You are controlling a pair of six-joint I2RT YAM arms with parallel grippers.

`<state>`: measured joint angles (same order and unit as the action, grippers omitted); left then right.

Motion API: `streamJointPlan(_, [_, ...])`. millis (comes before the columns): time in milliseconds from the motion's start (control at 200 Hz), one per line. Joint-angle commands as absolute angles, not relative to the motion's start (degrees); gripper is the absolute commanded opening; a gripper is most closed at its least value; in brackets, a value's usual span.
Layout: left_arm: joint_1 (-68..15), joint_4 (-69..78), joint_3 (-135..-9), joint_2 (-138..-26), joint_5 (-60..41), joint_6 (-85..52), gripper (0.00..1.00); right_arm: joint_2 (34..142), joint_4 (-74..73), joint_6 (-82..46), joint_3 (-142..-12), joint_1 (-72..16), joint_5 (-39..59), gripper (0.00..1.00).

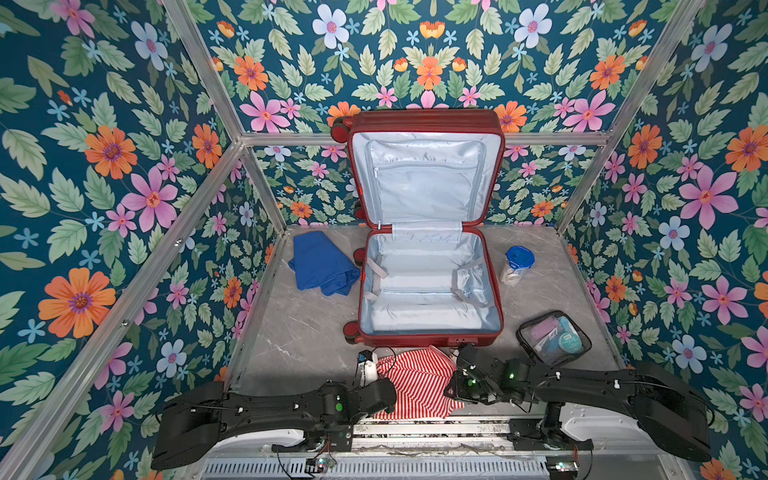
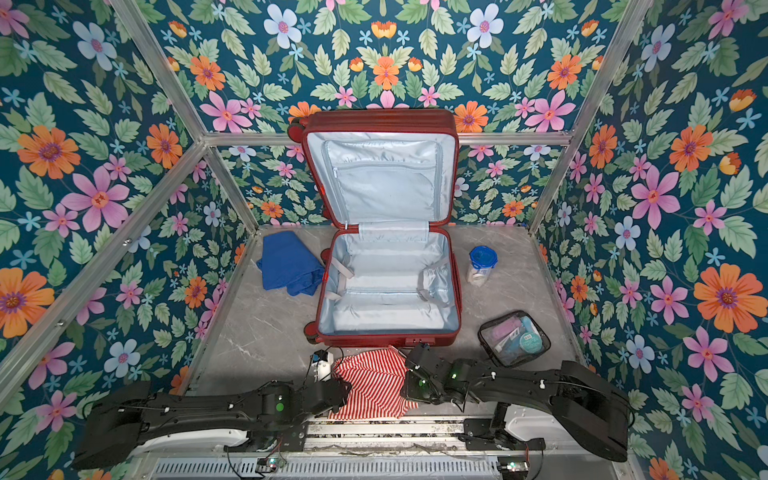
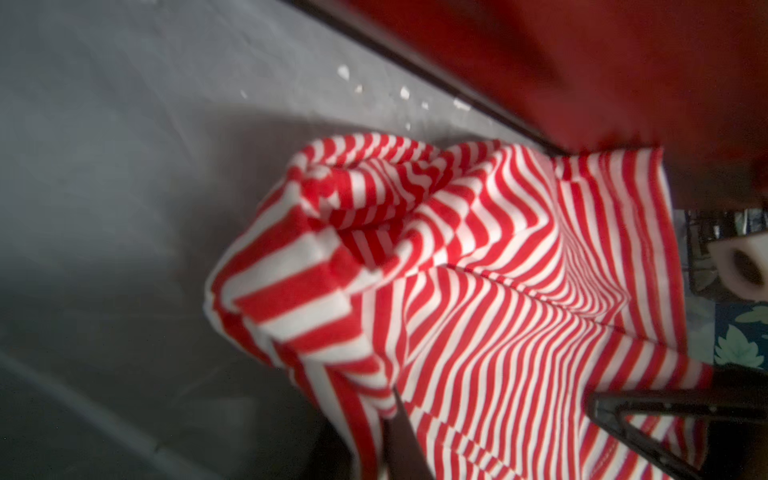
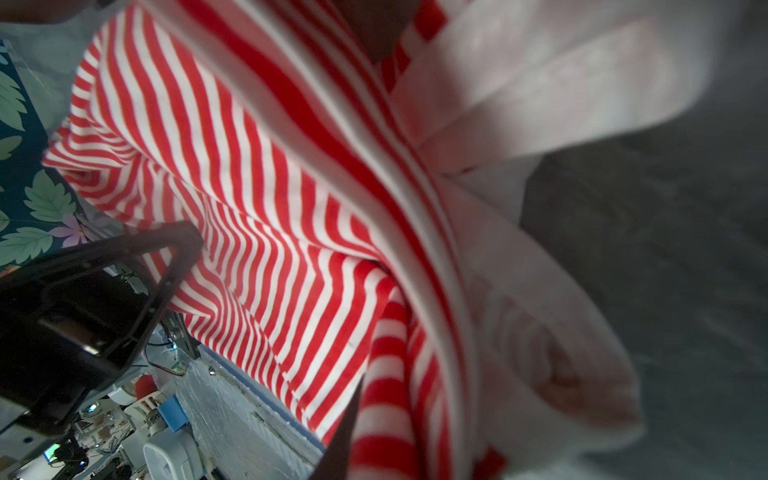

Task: Pack the luggage
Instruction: 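Hold the shirt with both grippers and carry it into the suitcase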

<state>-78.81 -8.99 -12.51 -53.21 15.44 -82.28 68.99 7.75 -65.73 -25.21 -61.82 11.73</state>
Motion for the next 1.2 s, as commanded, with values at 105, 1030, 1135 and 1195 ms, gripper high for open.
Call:
streamJointPlan(105, [-79.7,-18.5,-17.5,-50.5,11.5,-81.2,0.0,65.4,10.2,-66.7,-26.3,-63.7,9.8,0.04])
streamJointPlan(1030, [-72.2,-43.0,-81.3,-68.2,20.4,-45.8,0.0,55.5,42.0,-40.3,-69.7,-49.0,15.3,0.0])
streamJointPlan(1135, [-62.8,-35.1,-79.0,-69.8,15.7,-40.9,0.0,60.3,37.2,-39.0,-71.8,-41.2,21.2,0.0])
streamJointPlan(1195, [-57.9,-31.5,-77.8,-71.5,12.9,-38.6,0.0,63.6,34.8,-38.3,-73.3,-38.0,24.0,0.0])
